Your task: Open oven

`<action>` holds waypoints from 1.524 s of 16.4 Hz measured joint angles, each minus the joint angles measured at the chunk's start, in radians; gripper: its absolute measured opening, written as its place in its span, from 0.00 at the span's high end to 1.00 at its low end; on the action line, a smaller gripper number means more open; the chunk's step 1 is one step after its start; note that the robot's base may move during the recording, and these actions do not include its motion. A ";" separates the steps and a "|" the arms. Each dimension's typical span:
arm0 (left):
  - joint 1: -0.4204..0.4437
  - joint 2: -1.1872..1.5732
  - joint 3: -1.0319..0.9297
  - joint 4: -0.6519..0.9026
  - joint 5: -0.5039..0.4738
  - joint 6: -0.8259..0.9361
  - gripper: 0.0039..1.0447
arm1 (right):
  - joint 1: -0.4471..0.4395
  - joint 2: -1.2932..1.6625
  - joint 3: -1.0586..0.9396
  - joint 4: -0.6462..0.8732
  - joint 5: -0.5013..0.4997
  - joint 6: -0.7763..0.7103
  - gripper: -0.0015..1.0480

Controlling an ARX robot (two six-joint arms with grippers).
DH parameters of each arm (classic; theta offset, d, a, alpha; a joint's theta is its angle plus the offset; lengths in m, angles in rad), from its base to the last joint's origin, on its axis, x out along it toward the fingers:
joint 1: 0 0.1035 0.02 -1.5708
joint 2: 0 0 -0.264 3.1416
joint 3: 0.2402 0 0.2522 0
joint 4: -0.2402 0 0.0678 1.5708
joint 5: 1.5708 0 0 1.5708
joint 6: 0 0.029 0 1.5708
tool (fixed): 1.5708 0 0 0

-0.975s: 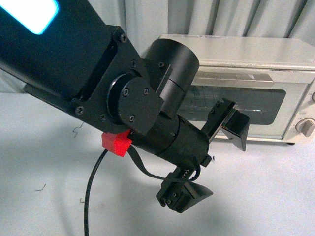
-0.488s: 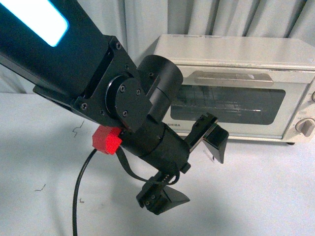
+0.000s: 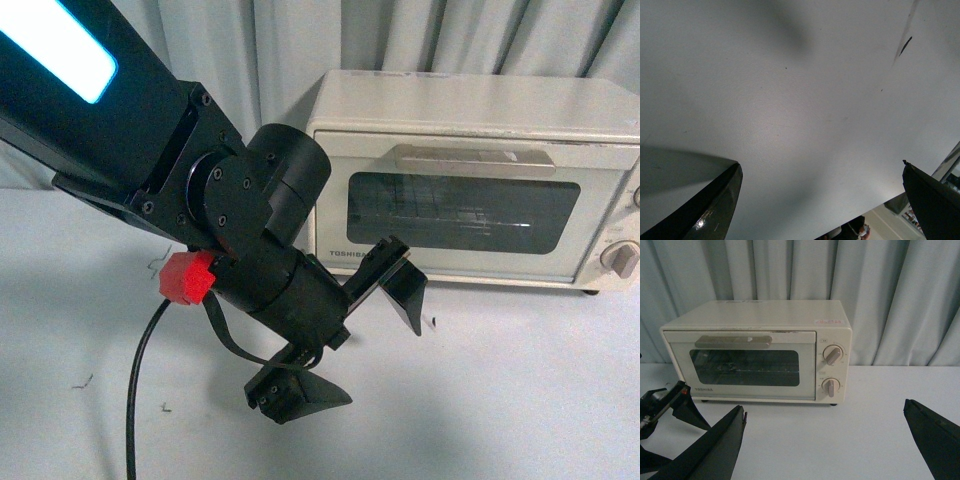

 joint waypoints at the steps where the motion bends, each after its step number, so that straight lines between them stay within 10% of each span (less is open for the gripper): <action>1: 0.004 -0.002 -0.008 0.005 0.005 0.014 0.06 | 0.000 0.000 0.000 0.000 0.000 0.000 0.06; 23: -0.022 -0.089 -0.153 0.093 -0.106 -0.127 0.06 | 0.000 0.000 0.000 0.000 0.000 0.000 0.06; 25: -0.022 -0.089 -0.153 0.093 -0.107 -0.127 0.06 | 0.177 -0.010 -0.014 -0.028 0.193 0.029 0.06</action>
